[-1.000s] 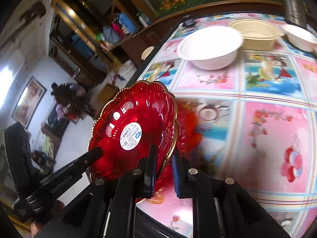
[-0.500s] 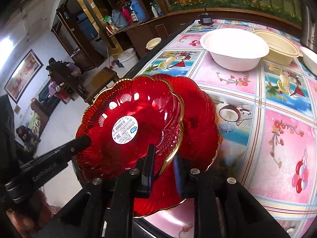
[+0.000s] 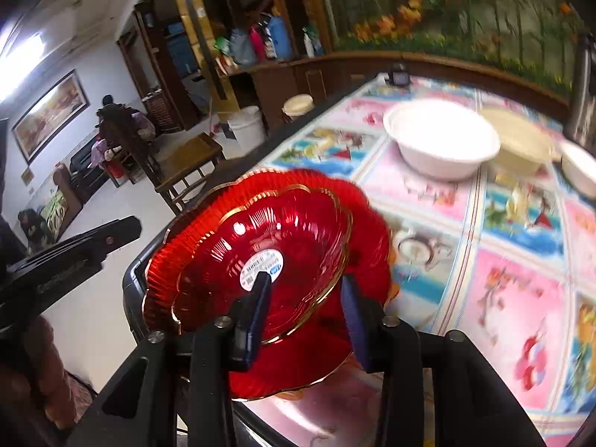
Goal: Organize plates and bowls
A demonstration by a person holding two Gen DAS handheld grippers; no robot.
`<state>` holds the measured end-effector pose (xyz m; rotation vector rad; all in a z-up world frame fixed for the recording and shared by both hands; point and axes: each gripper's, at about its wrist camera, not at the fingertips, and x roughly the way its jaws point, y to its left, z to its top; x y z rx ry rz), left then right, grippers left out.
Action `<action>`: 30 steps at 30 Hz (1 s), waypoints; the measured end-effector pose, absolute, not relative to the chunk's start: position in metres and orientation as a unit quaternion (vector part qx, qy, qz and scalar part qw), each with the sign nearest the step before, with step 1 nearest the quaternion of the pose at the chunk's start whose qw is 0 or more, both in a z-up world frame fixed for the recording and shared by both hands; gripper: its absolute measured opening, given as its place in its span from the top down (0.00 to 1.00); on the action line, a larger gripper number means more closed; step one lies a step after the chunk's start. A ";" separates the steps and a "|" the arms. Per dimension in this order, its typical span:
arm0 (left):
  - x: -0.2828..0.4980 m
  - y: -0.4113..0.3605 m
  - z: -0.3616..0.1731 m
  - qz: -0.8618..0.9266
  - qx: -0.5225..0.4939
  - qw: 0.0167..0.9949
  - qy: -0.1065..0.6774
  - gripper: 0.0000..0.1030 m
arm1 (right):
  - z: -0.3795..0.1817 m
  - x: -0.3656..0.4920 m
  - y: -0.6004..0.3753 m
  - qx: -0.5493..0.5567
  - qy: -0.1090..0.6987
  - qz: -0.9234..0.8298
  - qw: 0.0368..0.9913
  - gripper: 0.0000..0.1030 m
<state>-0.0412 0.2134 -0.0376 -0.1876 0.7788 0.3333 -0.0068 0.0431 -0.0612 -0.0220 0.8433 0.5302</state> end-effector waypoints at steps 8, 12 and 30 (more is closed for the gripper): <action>-0.043 0.200 -0.023 0.171 -0.071 0.923 0.339 0.29 | -0.014 -0.017 0.001 0.004 0.293 0.250 0.923 0.33; -0.037 0.182 -0.021 0.152 -0.053 0.926 0.342 0.28 | -0.014 0.005 -0.035 0.033 0.281 0.206 0.937 0.28; 0.024 0.006 -0.023 0.015 0.072 0.915 0.396 0.24 | -0.057 0.058 -0.233 0.169 0.278 0.072 0.943 0.28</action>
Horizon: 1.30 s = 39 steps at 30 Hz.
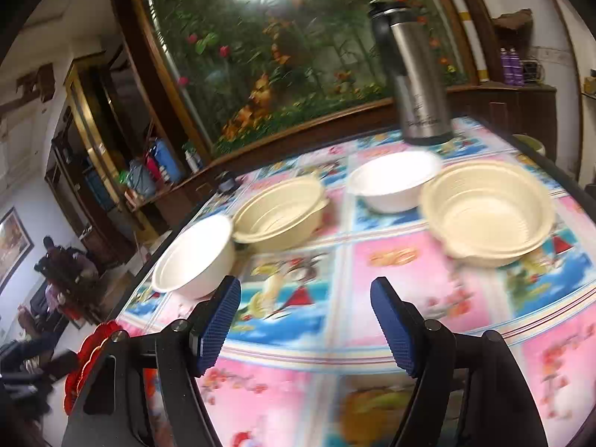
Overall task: Organize plates and bowls
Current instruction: 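Grasp the beige paper plate by its rim with the right gripper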
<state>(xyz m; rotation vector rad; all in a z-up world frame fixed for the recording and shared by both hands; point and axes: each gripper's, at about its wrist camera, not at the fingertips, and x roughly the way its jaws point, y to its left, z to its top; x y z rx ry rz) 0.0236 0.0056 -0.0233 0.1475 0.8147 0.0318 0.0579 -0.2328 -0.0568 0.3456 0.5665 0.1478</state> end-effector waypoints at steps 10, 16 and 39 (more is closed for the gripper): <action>0.067 -0.093 -0.007 -0.048 0.099 0.915 0.388 0.24 | -0.049 0.043 -0.369 0.287 0.227 -0.012 0.931 0.22; 0.118 -0.147 0.006 -0.074 0.063 0.917 0.387 0.24 | -0.061 0.050 -0.420 0.348 0.227 -0.034 0.909 0.22; 0.213 -0.227 -0.059 -0.104 0.001 0.864 0.493 0.25 | -0.096 0.089 -0.459 0.457 0.258 -0.006 0.851 0.22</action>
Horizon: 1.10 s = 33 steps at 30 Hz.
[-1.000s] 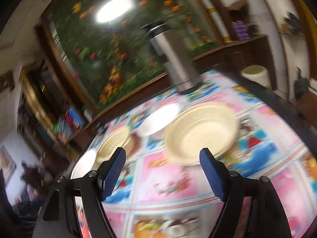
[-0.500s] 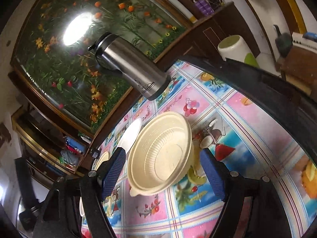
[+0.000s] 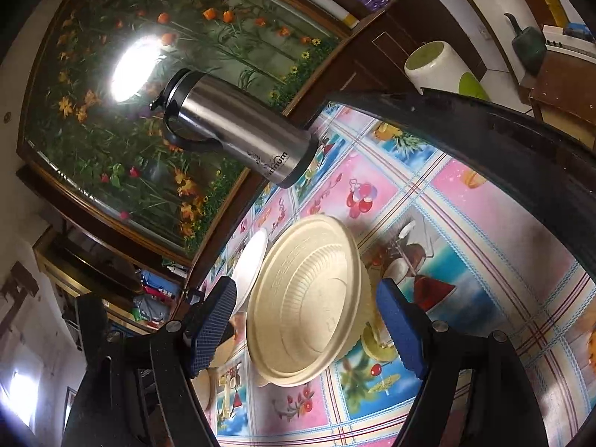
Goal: Organize plates and bowls
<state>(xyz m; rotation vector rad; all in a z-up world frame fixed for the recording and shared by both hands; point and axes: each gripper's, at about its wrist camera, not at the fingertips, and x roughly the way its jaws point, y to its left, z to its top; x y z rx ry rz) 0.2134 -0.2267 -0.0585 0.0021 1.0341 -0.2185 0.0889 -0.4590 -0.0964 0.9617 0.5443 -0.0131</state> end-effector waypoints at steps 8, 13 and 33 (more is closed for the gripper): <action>0.211 -0.232 -0.065 -0.107 -0.003 0.859 0.501 0.25 | -0.099 0.089 -0.460 0.473 0.261 0.000 0.842 0.22; 0.213 -0.233 -0.068 -0.116 -0.010 0.854 0.507 0.25 | -0.103 0.088 -0.461 0.481 0.264 0.002 0.836 0.24; 0.210 -0.226 -0.082 -0.153 -0.044 0.836 0.526 0.86 | -0.114 0.100 -0.451 0.445 0.320 -0.027 0.836 0.87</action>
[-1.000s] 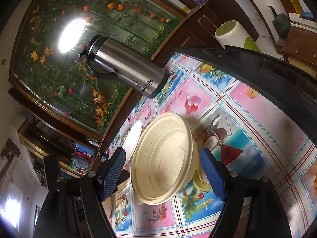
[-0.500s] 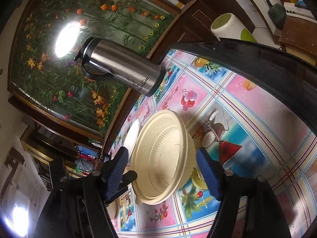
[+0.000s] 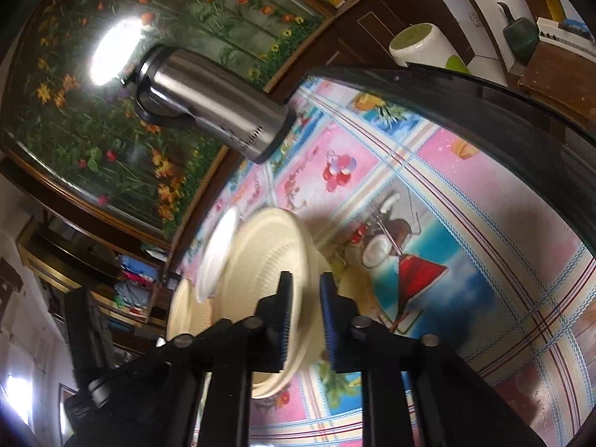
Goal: Organize plates and bowls
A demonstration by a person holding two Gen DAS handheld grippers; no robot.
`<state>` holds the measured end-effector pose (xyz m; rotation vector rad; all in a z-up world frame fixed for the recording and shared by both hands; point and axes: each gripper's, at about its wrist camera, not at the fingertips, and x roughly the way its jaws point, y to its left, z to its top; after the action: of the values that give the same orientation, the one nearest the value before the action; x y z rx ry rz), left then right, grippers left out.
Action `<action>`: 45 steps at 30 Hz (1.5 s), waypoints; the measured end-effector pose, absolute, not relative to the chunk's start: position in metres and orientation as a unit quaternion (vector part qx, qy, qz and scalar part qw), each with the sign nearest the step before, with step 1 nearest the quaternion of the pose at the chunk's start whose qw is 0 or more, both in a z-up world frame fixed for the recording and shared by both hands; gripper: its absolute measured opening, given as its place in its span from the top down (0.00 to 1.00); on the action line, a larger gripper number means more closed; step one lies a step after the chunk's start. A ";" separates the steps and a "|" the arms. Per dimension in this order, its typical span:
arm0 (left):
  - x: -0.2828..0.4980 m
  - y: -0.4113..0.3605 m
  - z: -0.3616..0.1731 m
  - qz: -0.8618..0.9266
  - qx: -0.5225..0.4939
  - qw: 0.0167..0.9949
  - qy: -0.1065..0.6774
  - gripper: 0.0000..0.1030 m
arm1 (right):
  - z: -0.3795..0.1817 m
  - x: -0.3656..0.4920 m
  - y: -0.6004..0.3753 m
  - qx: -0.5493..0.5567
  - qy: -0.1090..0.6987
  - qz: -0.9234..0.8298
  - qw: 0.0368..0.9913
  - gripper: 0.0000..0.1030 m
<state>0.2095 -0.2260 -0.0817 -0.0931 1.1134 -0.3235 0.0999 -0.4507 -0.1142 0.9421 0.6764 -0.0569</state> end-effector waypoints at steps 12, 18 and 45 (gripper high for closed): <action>0.190 -0.197 -0.081 -0.155 -0.054 0.839 0.519 0.90 | -0.109 0.101 -0.425 0.394 0.343 -0.007 0.852 0.90; 0.173 -0.171 -0.080 -0.138 -0.044 0.851 0.504 0.90 | -0.102 0.098 -0.393 0.340 0.357 0.012 0.870 0.89; 0.087 -0.054 -0.044 -0.073 -0.027 0.915 0.396 0.89 | -0.072 0.050 -0.267 0.262 0.306 0.129 0.906 0.90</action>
<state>0.0873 -0.0541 -0.0441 -0.0562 0.8153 -0.1497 0.0498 -0.2669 -0.0717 0.5410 0.6325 0.2668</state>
